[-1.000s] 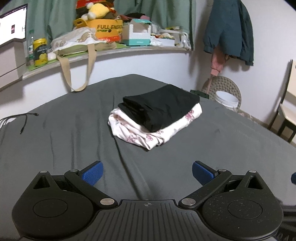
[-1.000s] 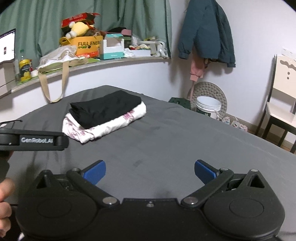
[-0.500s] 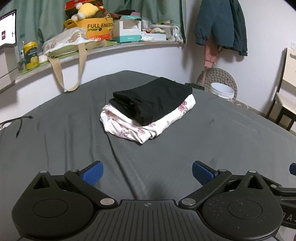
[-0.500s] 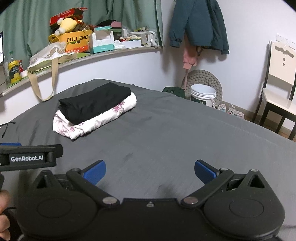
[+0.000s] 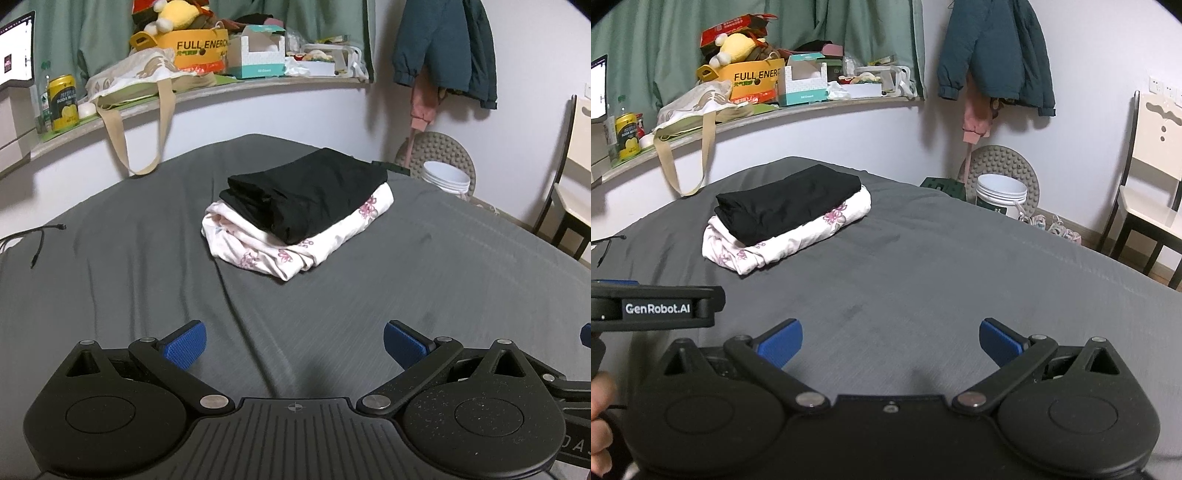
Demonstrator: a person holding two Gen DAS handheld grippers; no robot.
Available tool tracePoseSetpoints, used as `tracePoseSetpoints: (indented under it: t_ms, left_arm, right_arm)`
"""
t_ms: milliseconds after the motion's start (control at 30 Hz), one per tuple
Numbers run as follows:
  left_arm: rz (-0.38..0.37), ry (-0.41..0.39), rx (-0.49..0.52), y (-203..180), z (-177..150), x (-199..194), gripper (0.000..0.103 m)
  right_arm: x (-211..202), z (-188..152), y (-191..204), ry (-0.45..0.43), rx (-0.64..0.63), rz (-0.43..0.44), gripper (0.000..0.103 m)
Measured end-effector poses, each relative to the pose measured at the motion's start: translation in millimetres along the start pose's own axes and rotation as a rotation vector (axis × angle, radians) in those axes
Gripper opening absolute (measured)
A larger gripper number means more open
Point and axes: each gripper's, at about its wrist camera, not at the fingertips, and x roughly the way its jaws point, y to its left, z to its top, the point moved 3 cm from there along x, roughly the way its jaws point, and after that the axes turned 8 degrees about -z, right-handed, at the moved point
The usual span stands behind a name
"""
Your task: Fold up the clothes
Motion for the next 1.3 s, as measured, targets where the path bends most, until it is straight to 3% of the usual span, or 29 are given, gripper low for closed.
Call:
tracePoseSetpoints:
  t_ms: [1300]
  left_arm:
    - [-0.004,0.003,0.015,-3.1,-0.1,0.6,0.103]
  right_arm:
    - [-1.0,-1.9,5.0,-0.002,-0.023,0.011,0.103]
